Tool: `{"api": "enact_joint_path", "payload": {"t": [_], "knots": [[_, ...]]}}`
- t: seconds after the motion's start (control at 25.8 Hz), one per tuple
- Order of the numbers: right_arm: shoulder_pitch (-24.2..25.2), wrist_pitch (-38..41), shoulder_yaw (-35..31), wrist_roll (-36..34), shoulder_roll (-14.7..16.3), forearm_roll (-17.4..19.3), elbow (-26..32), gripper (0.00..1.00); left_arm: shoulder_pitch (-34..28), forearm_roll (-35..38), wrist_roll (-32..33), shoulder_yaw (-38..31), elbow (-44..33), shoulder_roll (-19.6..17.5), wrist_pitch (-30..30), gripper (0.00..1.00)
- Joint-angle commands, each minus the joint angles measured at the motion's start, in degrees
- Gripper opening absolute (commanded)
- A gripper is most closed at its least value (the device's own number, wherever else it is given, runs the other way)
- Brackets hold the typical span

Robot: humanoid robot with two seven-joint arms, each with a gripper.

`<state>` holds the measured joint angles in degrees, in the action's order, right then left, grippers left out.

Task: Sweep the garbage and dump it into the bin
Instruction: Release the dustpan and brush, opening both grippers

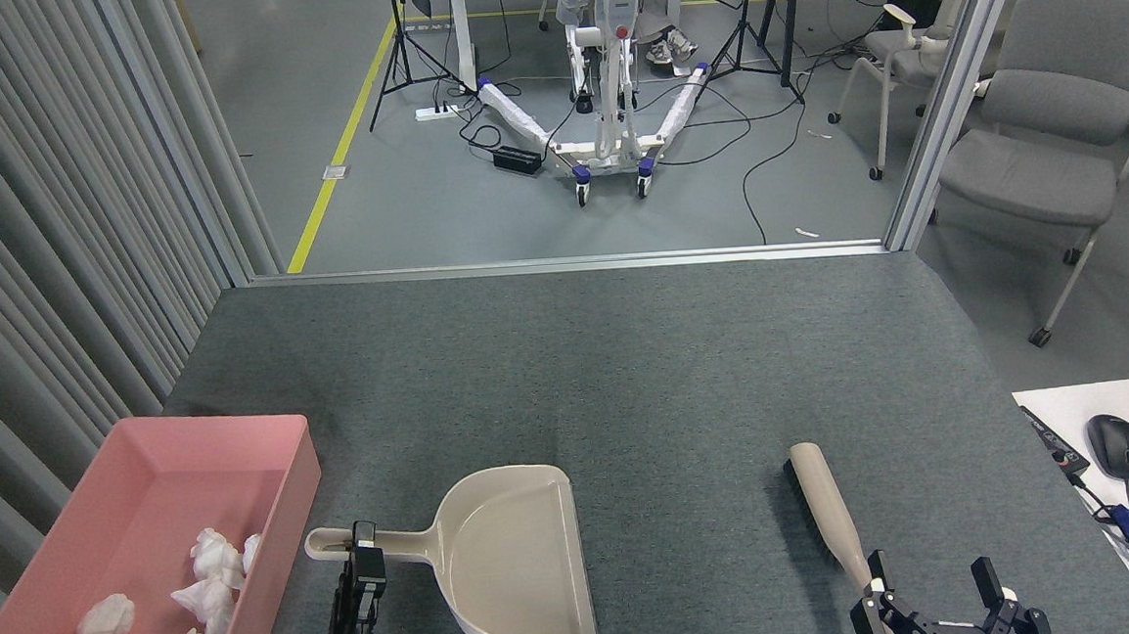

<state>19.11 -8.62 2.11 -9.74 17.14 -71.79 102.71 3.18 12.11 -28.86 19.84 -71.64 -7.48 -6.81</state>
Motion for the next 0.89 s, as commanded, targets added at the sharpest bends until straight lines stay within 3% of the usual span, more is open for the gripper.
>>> {"api": "enact_joint_path", "payload": {"t": [0.0,0.04,0.27,0.46,0.74,0.85], "knots": [[-0.2,-0.7,0.1,0.6,-0.3,-1.2,0.1,0.98,0.0,-0.1,-0.3,0.0,0.4,0.5,0.0,0.74],[-0.3,-0.6,0.1,0.6,-0.3,-1.2,0.1,0.98,0.0,-0.1,-0.3,0.0,0.5,0.6,0.0,0.80],[-0.5,0.0,0.1,0.5,-0.6,-1.5,0.1,0.98,-0.3,-0.1,-0.1,0.3,-0.1,0.5,0.0,0.90],[-0.5,0.6,0.2,0.5,-1.1,-5.0,0.1,0.98,-1.9,-0.1,0.6,0.4,-0.3,0.0,0.0,0.98],[-0.5,3.1,0.3,0.4,-2.4,-5.2,0.1,0.98,-4.5,-0.1,0.6,0.6,-3.9,-0.3,2.4,0.98],[-0.4,3.4,0.3,0.3,-2.4,-5.2,0.1,0.98,-8.1,0.7,0.6,0.5,-8.2,-2.3,3.3,0.98]]}}
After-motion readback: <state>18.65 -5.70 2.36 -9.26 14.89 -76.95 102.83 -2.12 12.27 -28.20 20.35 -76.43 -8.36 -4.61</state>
